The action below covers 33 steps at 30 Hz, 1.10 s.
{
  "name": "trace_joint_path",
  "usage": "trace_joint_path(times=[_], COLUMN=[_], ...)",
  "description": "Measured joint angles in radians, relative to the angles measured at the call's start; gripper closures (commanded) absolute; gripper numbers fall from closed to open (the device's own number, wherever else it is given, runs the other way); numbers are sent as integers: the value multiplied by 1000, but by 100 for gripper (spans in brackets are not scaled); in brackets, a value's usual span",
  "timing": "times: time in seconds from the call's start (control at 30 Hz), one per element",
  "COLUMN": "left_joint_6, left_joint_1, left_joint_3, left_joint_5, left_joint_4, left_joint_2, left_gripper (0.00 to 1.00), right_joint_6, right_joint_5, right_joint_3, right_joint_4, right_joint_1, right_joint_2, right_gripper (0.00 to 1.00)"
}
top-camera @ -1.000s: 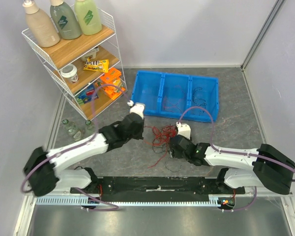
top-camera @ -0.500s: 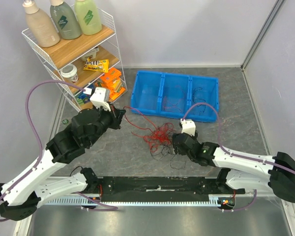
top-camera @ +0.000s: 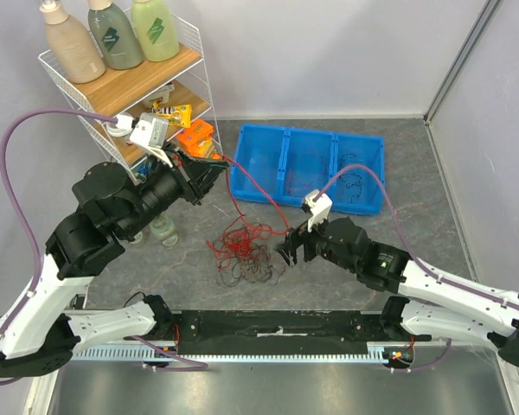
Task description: Untangle the cables
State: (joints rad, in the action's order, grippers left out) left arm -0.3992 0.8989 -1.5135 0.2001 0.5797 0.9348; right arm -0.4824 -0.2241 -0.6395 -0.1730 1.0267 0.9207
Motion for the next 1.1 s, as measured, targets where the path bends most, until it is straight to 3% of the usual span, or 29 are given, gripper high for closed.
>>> trace_joint_path(times=[0.2,0.3,0.37,0.43,0.57,0.67,0.7,0.77,0.83,0.93,1.1], left_joint_6=[-21,-41,-53,-58,-61,-60,-60,-61,-63,-71,-74], left_joint_1=[0,0,0,0,0,0,0,0,0,0,0], left_joint_3=[-61,-88,-106,-125,-143,-128,-114,-77,-36,38,171], left_joint_5=[-80,-107,-125,-132,-132,-119,-103,-56,-7,53,80], left_joint_4=[-5,-4,-4,-5,-6,-11,-13,-13,-10,-2,13], left_joint_2=[50,69,71,70,58,36,26,6,-15,-47,-115], left_gripper=[98,98,99,98,99,98,88,52,32,20,16], right_joint_6=[66,60,50,39,29,23,21,14,3,0,27], right_joint_5=[144,209,249,277,291,306,310,318,313,267,138], right_joint_3=[-180,-237,-260,-279,-315,-386,-417,-490,-575,-716,-934], right_joint_4=[208,333,375,402,393,365,354,316,270,182,29], right_joint_1=[1,1,1,1,3,3,3,3,3,4,-2], right_joint_2=[59,145,198,247,278,278,276,267,253,234,245], right_gripper=[10,18,31,60,100,100,100,100,100,100,100])
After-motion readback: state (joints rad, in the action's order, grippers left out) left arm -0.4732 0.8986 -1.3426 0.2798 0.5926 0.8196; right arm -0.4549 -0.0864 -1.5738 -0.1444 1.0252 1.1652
